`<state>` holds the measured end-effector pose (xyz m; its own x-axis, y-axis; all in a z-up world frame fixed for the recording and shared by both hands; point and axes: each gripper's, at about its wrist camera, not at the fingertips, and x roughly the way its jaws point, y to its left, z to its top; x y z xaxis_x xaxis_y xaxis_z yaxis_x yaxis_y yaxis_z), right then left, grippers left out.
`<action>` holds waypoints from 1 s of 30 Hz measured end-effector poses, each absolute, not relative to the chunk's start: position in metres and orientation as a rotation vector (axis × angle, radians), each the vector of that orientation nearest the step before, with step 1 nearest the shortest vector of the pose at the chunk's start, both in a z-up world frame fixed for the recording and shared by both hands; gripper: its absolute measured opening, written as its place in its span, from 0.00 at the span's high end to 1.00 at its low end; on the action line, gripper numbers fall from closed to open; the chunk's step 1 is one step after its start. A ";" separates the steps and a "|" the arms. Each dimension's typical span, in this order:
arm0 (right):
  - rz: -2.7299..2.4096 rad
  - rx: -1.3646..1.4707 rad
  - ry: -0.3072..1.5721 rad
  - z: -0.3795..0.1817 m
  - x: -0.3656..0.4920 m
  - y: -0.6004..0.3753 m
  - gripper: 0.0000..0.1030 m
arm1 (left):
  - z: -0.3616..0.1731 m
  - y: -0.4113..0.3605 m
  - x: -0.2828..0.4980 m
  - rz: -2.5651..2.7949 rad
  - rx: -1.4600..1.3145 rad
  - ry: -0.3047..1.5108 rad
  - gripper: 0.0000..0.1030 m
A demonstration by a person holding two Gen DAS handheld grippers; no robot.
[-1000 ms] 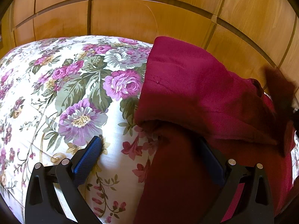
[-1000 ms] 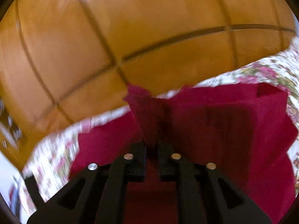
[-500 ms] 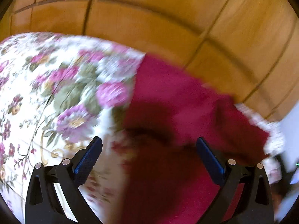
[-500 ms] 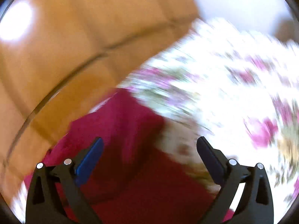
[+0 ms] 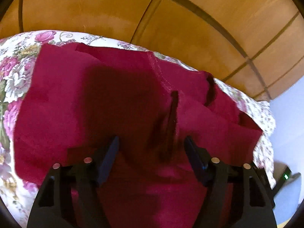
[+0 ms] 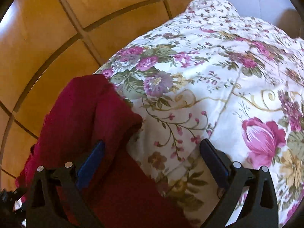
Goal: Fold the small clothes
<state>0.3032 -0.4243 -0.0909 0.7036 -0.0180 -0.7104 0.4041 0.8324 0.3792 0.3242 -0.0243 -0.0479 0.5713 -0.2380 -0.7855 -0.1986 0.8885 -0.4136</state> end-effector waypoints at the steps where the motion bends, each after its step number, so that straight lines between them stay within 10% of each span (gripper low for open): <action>1: -0.239 0.558 0.752 -0.093 0.302 -0.425 0.02 | -0.047 -0.029 0.326 -0.027 -0.484 0.947 0.32; 4: -0.208 0.617 0.716 -0.096 0.299 -0.433 0.02 | -0.046 -0.046 0.329 -0.050 -0.421 0.911 0.35; 11: -0.197 0.641 0.681 -0.093 0.290 -0.432 0.02 | -0.043 -0.066 0.338 -0.115 -0.393 0.937 0.91; 30: -0.202 0.607 0.687 -0.089 0.288 -0.424 0.02 | -0.073 -0.002 0.287 -0.002 -0.475 0.763 0.92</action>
